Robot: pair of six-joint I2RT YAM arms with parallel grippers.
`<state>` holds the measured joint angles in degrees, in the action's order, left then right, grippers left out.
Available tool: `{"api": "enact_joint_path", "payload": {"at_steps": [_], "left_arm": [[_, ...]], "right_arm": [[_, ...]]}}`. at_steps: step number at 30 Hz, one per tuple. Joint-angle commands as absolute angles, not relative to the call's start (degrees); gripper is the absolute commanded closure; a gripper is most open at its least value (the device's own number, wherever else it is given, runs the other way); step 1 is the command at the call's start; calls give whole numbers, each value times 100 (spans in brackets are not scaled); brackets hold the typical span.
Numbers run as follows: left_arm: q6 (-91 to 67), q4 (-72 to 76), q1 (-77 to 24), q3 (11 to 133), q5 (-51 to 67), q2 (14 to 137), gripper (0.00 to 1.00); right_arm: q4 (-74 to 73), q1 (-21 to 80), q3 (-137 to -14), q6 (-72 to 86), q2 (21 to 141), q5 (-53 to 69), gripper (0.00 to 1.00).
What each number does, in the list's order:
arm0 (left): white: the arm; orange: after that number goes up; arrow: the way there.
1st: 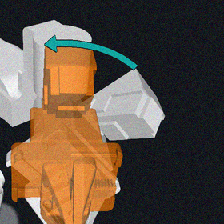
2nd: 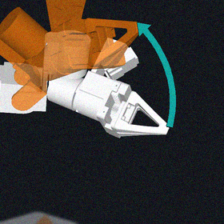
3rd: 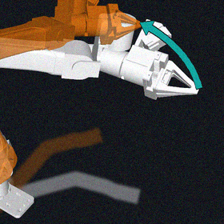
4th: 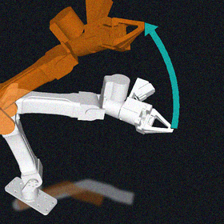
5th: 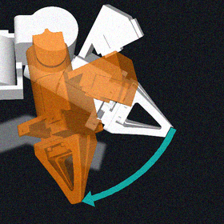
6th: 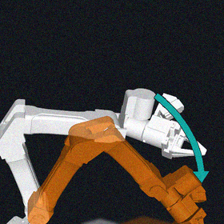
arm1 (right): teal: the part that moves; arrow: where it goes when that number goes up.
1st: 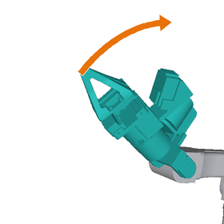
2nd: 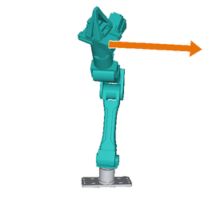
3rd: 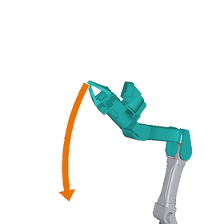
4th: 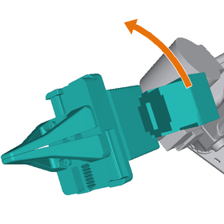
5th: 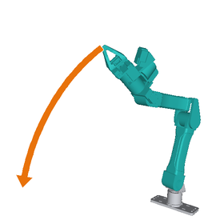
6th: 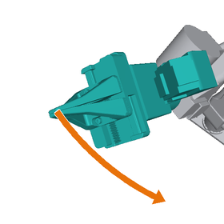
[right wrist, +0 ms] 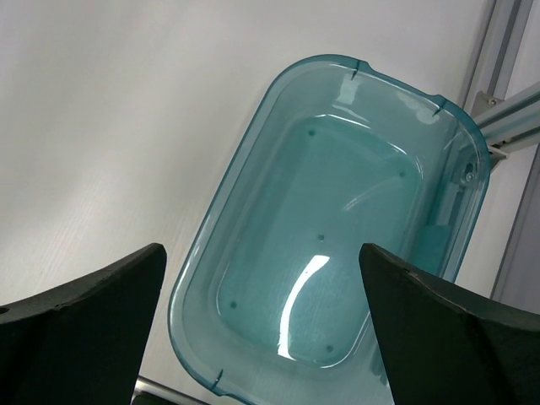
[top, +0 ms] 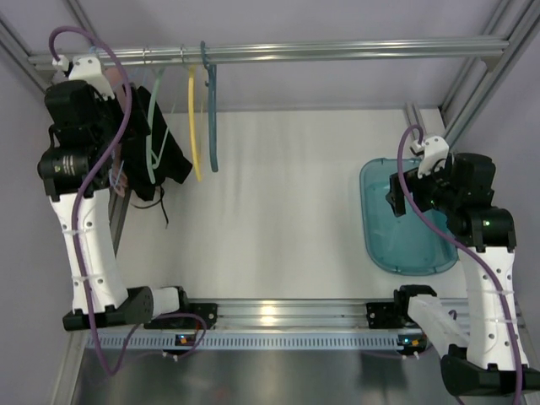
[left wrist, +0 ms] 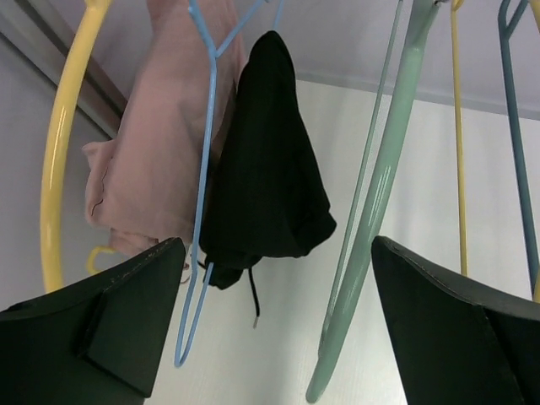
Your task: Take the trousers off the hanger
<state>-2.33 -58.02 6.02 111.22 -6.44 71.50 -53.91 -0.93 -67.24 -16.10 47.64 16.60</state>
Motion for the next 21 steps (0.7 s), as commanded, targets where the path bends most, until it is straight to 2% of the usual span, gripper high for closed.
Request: {"api": "enact_joint_path", "payload": {"at_steps": [1,2,9,17,21], "left_arm": [[-378,-5634,825,11575,-204,7409,1],[-387,-5564,991,11593,363,7461,2],[-264,-5608,2792,11944,1985,7980,2],[473,-5651,3612,11918,2934,8560,2],[834,-5354,3674,11646,3418,8369,5]], "right_arm": [[-5475,-158,-6987,-1722,4772,1811,1],[-5502,-158,-6987,-1731,4781,1802,1],[-5511,-158,-6777,-1705,4685,1846,0],[-5484,-158,-6574,-1714,4702,1907,0],[-5449,-158,-6522,-1688,4746,1916,1]]}}
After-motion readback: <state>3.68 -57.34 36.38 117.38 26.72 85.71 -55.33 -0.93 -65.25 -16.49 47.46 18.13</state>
